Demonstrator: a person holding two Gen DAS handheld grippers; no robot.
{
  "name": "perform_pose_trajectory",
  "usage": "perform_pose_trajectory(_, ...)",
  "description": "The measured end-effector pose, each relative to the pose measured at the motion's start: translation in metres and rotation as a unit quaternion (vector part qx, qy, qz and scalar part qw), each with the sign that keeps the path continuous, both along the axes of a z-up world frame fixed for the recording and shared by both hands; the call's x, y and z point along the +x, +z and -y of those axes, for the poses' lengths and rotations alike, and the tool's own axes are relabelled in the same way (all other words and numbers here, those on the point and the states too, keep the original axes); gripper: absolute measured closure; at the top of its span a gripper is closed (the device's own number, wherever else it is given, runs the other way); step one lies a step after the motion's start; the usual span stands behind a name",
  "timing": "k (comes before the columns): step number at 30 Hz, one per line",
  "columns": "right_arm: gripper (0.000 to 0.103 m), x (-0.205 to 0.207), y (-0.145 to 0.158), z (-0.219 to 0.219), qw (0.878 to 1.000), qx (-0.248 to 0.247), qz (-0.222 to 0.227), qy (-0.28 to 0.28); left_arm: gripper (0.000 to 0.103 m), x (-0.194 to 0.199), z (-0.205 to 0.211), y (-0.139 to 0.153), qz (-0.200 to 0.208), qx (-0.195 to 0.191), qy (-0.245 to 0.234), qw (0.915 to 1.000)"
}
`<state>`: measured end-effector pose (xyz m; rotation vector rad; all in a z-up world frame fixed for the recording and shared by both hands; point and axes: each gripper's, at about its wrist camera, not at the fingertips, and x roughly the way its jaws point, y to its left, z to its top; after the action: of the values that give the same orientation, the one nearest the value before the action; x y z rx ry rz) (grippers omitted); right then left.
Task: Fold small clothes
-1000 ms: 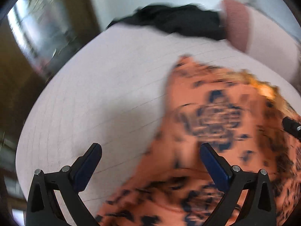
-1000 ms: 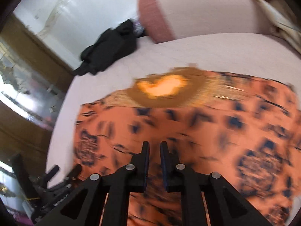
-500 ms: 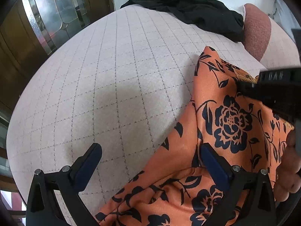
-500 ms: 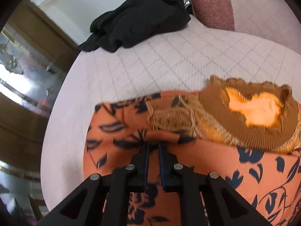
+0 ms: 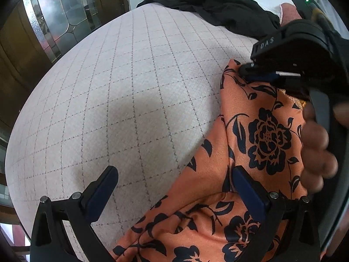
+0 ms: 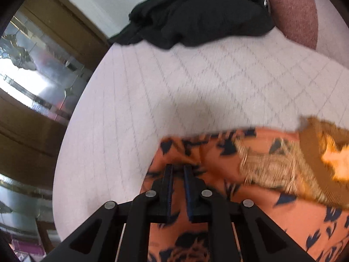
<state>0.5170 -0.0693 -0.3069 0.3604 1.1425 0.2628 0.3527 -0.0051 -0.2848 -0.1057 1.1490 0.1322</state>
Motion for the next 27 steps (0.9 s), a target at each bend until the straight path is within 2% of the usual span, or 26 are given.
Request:
perform_pose_trajectory(4, 0.090, 0.003, 0.007, 0.011, 1.000, -0.008, 0.026, -0.015, 0.000, 0.001, -0.003, -0.001, -0.002, -0.004, -0.004, 1.0000)
perform_pose_trajectory(9, 0.090, -0.009, 0.022, 0.042, 0.995, 0.065, 0.070, -0.006, 0.000, 0.001, -0.006, -0.001, -0.002, -0.007, -0.001, 1.0000)
perform_pose_trajectory(14, 0.090, -0.003, 0.015, 0.039, 0.998, 0.044, 0.016, 0.032, 0.000, -0.001, -0.006, -0.001, -0.002, -0.007, 0.000, 1.0000)
perform_pose_trajectory(16, 0.089, -0.001, 0.011, 0.034, 0.999, 0.021, 0.003, 0.042, 0.000, -0.001, -0.007, -0.001, -0.004, -0.009, 0.001, 1.0000)
perform_pose_trajectory(18, 0.089, -0.001, 0.006, 0.033, 0.998, 0.032, -0.006, 0.050, 0.000, 0.000, -0.007, -0.001, -0.005, -0.008, 0.003, 1.0000)
perform_pose_trajectory(20, 0.089, 0.005, -0.005, 0.026, 0.997, 0.038, -0.036, 0.049, 0.000, 0.000, -0.006, 0.000, -0.004, -0.002, 0.002, 1.0000)
perform_pose_trajectory(24, 0.088, 0.007, -0.007, 0.012, 0.999, -0.001, -0.015, 0.038, 0.000, -0.001, -0.001, 0.000, 0.000, 0.007, -0.002, 1.0000)
perform_pose_trajectory(27, 0.087, 0.010, -0.008, 0.014, 1.000, -0.007, -0.009, 0.018, 0.000, -0.001, 0.001, -0.001, 0.001, 0.009, -0.002, 1.0000)
